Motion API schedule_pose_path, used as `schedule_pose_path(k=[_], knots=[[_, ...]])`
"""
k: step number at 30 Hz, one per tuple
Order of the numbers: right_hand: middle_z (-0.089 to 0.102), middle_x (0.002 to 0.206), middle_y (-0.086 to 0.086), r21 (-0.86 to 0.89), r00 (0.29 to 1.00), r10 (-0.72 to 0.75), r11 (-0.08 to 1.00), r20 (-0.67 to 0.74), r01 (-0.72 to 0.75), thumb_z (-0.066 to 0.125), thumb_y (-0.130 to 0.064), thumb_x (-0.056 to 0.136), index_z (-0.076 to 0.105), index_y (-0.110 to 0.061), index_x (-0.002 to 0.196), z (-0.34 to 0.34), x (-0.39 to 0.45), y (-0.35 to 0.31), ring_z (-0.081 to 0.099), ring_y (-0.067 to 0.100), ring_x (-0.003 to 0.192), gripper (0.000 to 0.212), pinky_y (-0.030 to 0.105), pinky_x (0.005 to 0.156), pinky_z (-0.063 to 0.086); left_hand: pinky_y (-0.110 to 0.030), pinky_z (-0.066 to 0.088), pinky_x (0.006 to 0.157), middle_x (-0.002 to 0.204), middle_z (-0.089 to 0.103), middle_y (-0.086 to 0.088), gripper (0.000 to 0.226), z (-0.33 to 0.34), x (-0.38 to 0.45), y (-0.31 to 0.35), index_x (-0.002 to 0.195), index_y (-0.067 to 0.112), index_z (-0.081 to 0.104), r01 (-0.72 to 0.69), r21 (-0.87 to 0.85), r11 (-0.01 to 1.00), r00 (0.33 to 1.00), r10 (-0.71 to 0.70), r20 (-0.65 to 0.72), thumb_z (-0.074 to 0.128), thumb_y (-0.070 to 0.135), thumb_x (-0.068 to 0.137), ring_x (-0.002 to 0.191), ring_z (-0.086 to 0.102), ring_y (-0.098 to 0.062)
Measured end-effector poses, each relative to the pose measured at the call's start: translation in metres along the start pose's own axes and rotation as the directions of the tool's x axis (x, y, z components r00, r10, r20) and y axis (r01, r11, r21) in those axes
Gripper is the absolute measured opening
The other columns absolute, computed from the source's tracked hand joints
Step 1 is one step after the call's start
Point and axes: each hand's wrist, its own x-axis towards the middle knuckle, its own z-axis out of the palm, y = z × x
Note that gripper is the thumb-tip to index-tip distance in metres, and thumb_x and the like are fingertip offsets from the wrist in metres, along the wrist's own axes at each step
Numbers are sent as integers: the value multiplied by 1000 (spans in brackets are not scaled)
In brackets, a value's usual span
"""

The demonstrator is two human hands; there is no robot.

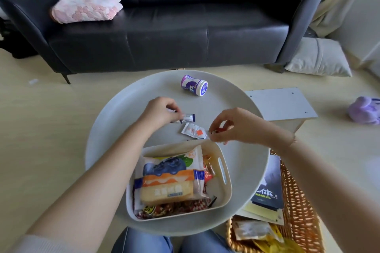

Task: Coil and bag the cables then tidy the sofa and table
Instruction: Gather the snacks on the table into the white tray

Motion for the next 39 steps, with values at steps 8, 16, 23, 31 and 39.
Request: schedule_pose_path(k=[8, 16, 23, 31, 39], knots=[[72, 96, -2, 174, 991, 136, 975, 7, -135, 52, -11, 98, 69, -16, 107, -6, -35, -21, 73, 18, 81, 19, 29, 73, 61, -19, 43, 57, 82, 67, 6, 18, -20, -62, 53, 97, 18, 70, -75, -95, 993, 971, 95, 218, 72, 33, 87, 69, 58, -6], [70, 85, 3, 145, 912, 238, 969, -334, -200, 49, -8, 92, 69, -16, 89, -13, -19, 0, 69, 23, 79, 22, 39, 72, 61, -29, 52, 85, 101, 73, 4, 24, -9, -70, 57, 112, 13, 69, -28, -196, 980, 932, 97, 350, 56, 28, 98, 96, 69, -13], [68, 100, 1, -76, 970, 133, 986, -203, -151, 64, -14, 89, 69, -16, 106, 3, 19, 17, 67, 22, 78, 18, 27, 63, 58, -26, 47, 85, 115, 63, -5, 29, 1, 2, 9, 114, 16, 66, -86, 223, 971, 984, 47, 174, 71, 12, 86, 95, 59, -18], [55, 111, 5, -272, 971, 231, 933, -57, -237, 72, -51, 79, 53, -15, 120, 45, 71, 27, 53, 18, 91, 57, 30, 77, 47, -29, 45, 87, 117, 56, -7, 26, 41, 39, -11, 110, 19, 64, -135, 336, 932, 977, 69, 201, 72, 25, 86, 106, 56, -24], [54, 90, -1, -304, 969, 229, 921, -91, -246, 73, -32, 81, 61, -14, 107, 44, 77, 23, 50, 18, 81, 34, 25, 60, 40, -32, 48, 79, 97, 63, -2, 30, 30, 32, -16, 100, 17, 62, -26, 179, 983, 980, -10, 198, 77, 35, 82, 84, 56, -18]])
